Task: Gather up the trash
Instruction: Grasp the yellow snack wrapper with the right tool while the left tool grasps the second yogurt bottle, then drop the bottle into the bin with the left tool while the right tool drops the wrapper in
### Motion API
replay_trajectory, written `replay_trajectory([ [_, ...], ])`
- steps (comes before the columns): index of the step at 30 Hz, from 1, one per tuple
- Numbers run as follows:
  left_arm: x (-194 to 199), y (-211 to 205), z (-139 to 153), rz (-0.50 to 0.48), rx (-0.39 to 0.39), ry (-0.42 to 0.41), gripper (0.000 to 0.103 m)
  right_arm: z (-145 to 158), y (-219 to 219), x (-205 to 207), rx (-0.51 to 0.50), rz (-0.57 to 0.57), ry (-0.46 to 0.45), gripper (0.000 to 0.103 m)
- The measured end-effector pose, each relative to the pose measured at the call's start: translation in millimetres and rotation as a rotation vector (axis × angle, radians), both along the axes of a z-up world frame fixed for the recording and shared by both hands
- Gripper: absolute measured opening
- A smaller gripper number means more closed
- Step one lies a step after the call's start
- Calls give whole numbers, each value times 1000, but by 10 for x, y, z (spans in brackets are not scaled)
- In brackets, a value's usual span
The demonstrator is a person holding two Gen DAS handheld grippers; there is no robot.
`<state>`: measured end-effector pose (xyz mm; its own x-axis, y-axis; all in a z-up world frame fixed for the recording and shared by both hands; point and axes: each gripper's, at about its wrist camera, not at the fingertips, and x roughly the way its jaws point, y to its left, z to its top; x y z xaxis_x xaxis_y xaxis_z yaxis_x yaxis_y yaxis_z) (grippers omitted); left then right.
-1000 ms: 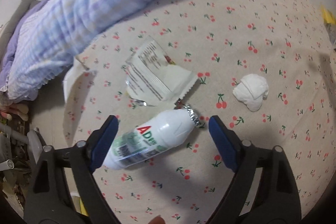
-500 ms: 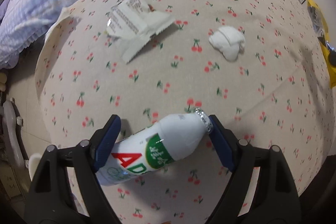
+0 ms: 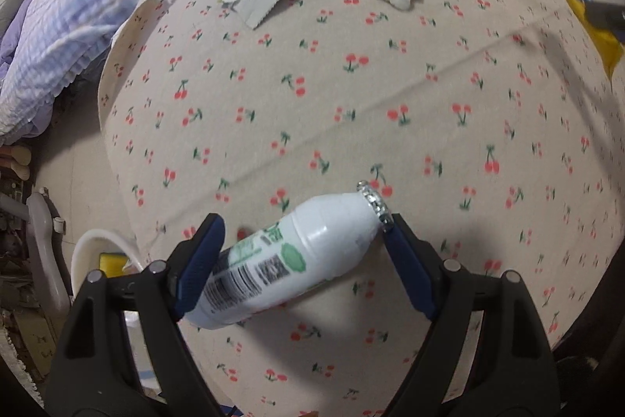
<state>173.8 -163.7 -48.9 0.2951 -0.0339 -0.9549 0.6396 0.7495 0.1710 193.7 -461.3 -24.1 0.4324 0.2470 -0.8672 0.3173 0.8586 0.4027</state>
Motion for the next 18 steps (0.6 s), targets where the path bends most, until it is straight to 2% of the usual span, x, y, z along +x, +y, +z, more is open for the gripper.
replay_trajectory([
  [2, -44, 79, -10, 5, -20, -2, 68, -2, 13, -15, 0, 1, 2, 48],
  [3, -40, 122, -10, 15, -41, -3, 66, -4, 18, -17, -1, 1, 2, 48],
  [5, -67, 165, -9, 32, -75, -6, 52, -3, 31, -24, -3, 3, 3, 48],
  [7, -130, 179, 3, 39, -101, -15, 43, -1, 45, -25, -5, 4, 3, 48],
  [12, -170, 154, 51, 50, -116, -43, 42, -6, 92, -23, -6, 8, 6, 48],
  [18, -85, 319, 314, 146, -226, -77, 39, -9, 246, 17, -23, 38, 12, 48],
])
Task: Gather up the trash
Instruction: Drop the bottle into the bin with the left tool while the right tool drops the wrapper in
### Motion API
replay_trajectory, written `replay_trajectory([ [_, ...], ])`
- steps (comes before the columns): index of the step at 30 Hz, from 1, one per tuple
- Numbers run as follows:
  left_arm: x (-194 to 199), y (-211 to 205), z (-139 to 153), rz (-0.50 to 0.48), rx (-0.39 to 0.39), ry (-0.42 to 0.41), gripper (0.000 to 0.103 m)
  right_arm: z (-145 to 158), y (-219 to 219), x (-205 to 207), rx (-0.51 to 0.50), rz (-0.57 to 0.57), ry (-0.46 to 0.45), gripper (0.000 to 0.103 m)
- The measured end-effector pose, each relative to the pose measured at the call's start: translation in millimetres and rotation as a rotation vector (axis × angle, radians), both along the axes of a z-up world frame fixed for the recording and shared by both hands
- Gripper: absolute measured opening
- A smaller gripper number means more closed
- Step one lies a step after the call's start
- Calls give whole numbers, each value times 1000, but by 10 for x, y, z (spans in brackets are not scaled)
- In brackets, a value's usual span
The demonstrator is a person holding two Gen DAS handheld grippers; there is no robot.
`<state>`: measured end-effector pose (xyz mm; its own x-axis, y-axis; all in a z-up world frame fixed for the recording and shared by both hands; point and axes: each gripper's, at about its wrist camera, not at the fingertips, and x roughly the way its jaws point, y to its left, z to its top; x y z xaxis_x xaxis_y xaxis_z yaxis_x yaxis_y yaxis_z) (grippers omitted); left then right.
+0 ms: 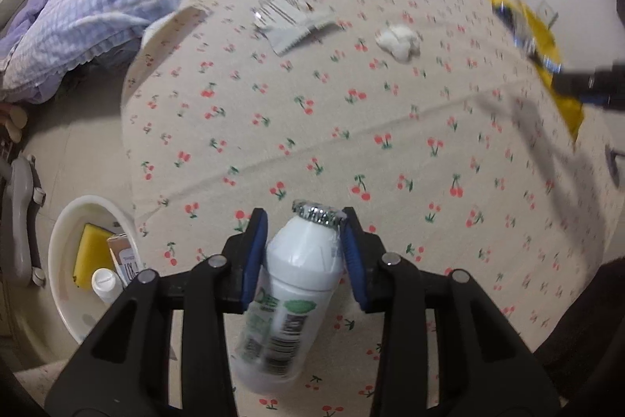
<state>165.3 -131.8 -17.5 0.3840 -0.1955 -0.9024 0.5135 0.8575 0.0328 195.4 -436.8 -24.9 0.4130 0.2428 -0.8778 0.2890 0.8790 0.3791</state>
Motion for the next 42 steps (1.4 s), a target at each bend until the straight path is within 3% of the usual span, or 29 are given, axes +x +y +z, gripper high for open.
replay_trajectory([
  [8, 110, 639, 330, 189, -126, -73, 39, 22, 423, 151, -24, 70, -2, 48],
  [14, 195, 1391, 479, 383, -202, -152, 39, 66, 880, 288, -36, 135, -14, 48],
  [23, 263, 2171, 333, 594, -246, -200, 39, 67, 1720, 512, -46, 258, -20, 48],
  [30, 355, 2424, 229, 651, -305, -242, 40, 44, 2217, 638, -36, 315, -20, 48],
  [34, 419, 2513, 162, 682, -287, -219, 70, 58, 2461, 710, -27, 342, -33, 48],
  [37, 411, 2608, 149, 718, -279, -181, 72, 50, 2646, 760, -19, 363, -40, 48],
  [41, 319, 2732, 126, 770, -261, -142, 89, 7, 2893, 809, -1, 392, -39, 48],
  [42, 297, 2754, 107, 777, -240, -124, 89, -4, 2960, 823, 5, 401, -40, 48],
])
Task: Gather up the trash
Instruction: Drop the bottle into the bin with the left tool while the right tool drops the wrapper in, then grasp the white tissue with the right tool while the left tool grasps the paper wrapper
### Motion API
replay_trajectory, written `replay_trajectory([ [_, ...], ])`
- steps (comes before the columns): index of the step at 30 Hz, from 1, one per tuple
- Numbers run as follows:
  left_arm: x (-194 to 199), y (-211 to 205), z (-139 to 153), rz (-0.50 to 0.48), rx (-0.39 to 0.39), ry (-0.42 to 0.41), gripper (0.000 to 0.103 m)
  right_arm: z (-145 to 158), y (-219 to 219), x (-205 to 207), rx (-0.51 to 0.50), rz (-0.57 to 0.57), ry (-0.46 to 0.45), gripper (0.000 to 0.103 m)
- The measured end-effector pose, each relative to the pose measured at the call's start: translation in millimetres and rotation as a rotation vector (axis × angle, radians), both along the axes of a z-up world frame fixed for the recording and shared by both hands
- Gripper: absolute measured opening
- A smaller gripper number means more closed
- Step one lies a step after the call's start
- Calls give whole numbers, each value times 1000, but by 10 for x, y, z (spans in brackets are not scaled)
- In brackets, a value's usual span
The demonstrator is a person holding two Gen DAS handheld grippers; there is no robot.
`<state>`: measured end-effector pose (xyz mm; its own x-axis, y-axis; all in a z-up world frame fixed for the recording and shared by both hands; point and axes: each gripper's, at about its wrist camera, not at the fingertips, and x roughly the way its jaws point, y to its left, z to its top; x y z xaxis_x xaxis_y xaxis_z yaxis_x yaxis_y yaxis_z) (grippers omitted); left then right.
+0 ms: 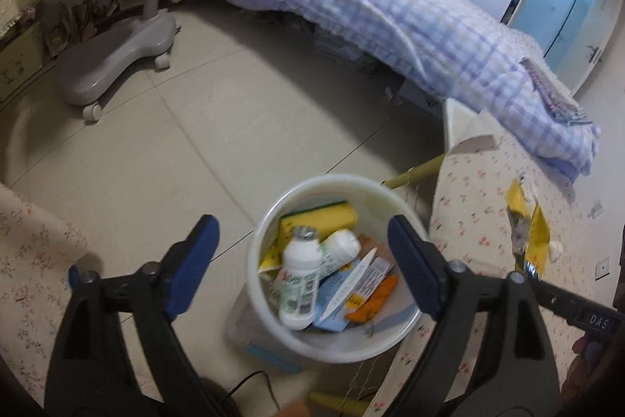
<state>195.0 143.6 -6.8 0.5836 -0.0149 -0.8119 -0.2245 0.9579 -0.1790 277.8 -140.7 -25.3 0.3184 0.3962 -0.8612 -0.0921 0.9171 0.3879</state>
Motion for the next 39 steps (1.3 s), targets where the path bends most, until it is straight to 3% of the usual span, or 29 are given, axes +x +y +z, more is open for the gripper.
replay_trajectory([
  [7, -213, 146, -116, 5, 99, 100, 98, -72, 493, 94, 31, 64, -11, 48],
  [17, -419, 432, -194, 35, 124, 157, 99, -220, 855, 196, 65, 105, -12, 50],
  [19, -410, 453, -183, 44, 117, 156, 99, -226, 899, 217, 116, 117, -23, 55],
  [21, -409, 467, -178, 45, 117, 156, 99, -216, 921, 226, 163, 131, -29, 76],
  [28, -434, 470, -164, 50, 111, 155, 99, -126, 893, 171, 96, 154, -84, 78],
  [33, -457, 435, -143, 44, 108, 153, 99, -108, 756, 135, 84, 127, -71, 78],
  [39, -437, 315, -100, 19, 112, 141, 99, -83, 250, 135, 47, 21, -48, 78],
])
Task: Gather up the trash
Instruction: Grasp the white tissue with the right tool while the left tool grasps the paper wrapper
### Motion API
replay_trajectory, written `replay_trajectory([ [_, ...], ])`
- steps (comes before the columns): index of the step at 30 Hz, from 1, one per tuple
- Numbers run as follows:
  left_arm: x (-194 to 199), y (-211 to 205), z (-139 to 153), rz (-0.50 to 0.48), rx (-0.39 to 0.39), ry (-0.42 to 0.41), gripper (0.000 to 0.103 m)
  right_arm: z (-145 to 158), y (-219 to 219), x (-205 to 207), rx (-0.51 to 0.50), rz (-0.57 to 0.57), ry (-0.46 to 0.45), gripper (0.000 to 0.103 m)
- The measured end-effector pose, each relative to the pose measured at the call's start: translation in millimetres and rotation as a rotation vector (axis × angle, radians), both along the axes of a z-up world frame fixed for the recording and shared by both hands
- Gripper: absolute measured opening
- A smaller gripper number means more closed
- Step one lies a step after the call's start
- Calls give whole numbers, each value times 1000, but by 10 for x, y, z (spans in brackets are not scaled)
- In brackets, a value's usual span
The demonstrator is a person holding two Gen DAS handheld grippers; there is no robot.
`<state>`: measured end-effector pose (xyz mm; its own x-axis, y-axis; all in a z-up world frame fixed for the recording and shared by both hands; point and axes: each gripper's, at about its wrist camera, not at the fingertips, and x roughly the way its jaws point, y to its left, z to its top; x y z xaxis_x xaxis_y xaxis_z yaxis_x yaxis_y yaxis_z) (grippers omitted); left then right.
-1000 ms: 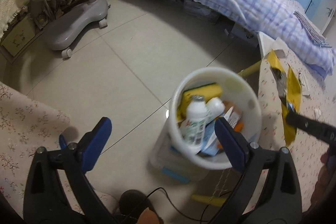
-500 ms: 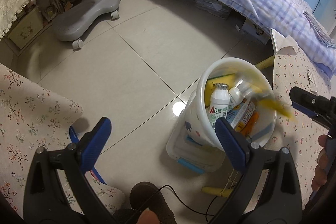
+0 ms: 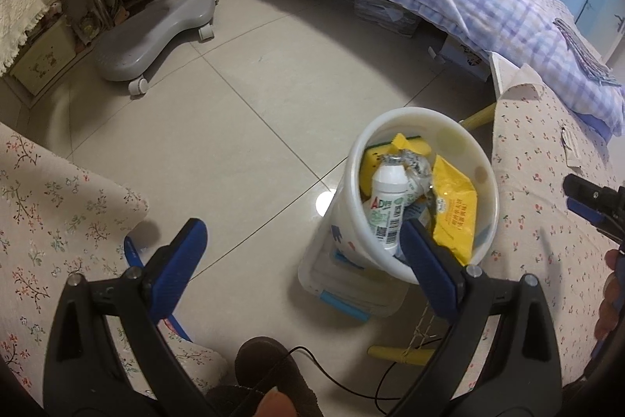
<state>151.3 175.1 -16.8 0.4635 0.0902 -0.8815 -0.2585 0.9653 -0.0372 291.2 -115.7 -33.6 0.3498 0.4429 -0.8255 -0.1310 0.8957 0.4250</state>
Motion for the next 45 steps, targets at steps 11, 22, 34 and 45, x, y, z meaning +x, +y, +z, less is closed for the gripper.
replay_trajectory([
  [11, 214, -505, 65, -47, -48, -13, 99, -57, -1389, 142, -166, -275, 2, 78],
  [22, 451, -1382, 148, -182, -48, -24, 100, -441, -2202, 344, -150, -428, 68, 77],
  [34, 688, -2006, -1, -229, -104, 22, 100, -523, -2346, 421, -226, -440, 19, 21],
  [45, 1032, -2897, -50, -367, -148, 28, 91, -144, -2837, 109, -137, -476, 28, 20],
])
